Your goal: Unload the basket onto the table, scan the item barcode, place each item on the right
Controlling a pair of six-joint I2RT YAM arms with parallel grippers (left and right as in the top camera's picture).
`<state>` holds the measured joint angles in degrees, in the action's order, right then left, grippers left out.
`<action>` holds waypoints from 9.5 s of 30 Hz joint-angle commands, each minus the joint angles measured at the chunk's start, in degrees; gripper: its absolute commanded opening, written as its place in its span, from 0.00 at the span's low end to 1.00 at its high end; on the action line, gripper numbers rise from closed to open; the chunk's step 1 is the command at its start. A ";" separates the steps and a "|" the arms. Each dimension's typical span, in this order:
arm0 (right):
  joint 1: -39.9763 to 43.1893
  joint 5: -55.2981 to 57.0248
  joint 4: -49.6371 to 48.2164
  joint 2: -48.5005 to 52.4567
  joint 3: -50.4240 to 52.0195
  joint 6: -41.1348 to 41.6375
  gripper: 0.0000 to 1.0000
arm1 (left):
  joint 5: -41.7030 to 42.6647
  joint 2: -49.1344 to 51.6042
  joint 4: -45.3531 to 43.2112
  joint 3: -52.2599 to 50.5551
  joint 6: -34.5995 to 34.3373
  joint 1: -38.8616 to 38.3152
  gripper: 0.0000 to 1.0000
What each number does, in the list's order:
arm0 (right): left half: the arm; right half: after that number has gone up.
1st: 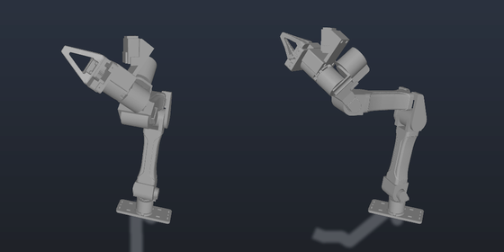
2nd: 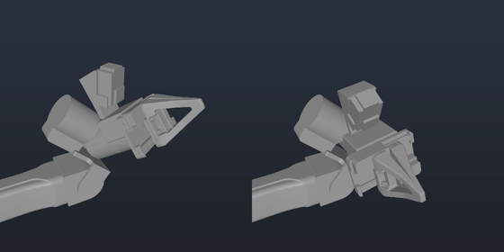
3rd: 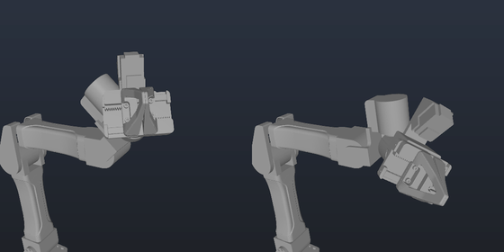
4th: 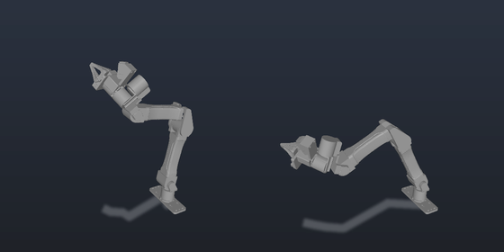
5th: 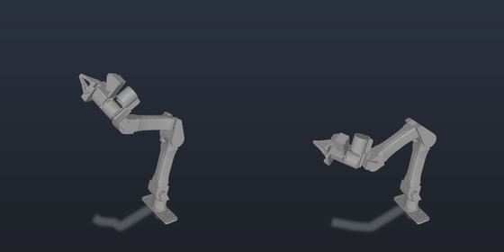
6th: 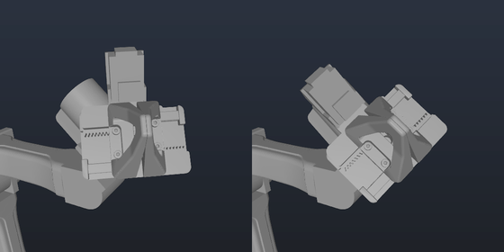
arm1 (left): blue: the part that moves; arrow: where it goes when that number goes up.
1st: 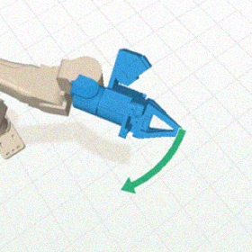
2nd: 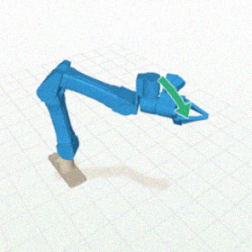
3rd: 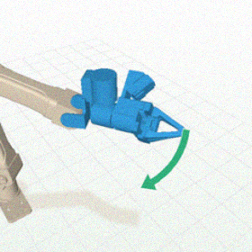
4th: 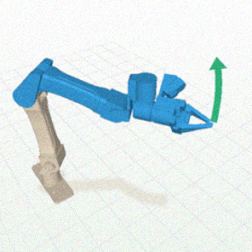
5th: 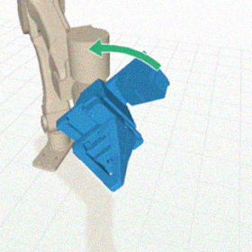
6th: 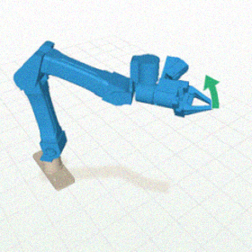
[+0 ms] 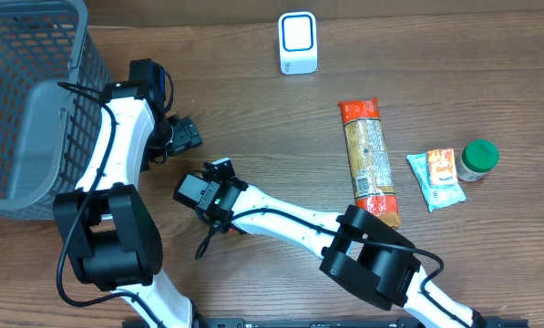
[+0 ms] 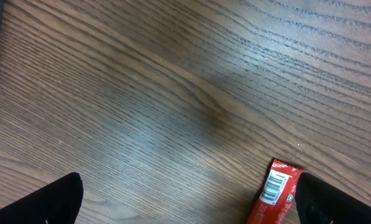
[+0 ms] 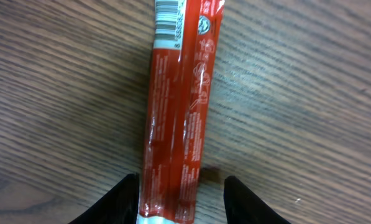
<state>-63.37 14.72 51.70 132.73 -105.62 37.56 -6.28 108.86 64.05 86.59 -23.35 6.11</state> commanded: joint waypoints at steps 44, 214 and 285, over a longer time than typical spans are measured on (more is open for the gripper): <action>12.63 0.74 20.63 -0.50 -0.44 -14.88 0.11 | -0.26 -0.96 -0.07 0.11 1.53 -0.13 0.99; 20.94 -15.85 -9.22 -16.00 29.66 -21.44 0.31 | -0.26 -0.96 -0.04 0.11 1.53 -0.13 1.00; 22.95 -26.18 -9.64 -24.79 36.92 -62.64 0.22 | -0.26 -0.96 -0.04 0.11 1.53 -0.17 1.00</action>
<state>-40.58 -10.63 42.37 108.18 -68.84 -25.06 -6.28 108.86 64.05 86.59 -23.35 6.11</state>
